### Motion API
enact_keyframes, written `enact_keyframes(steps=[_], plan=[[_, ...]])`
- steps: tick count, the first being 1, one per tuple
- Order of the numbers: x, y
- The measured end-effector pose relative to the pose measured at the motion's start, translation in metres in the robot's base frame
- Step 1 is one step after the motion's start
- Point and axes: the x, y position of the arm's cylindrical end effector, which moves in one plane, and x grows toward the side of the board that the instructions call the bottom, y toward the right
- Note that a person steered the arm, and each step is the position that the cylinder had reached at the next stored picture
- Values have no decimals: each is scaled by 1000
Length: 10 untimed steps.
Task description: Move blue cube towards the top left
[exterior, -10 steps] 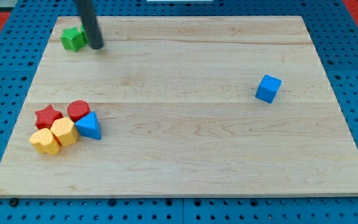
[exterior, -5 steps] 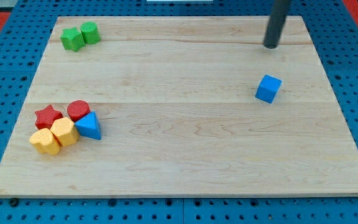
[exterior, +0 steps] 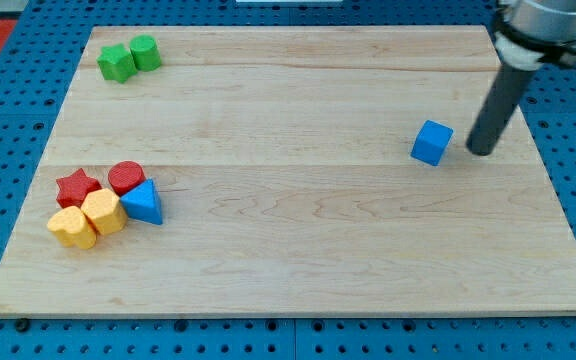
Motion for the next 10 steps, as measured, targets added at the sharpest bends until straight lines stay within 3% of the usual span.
enact_keyframes(steps=[1, 4, 8, 10], plan=[[-24, -48], [-26, -161], [-31, -187], [-31, -260]])
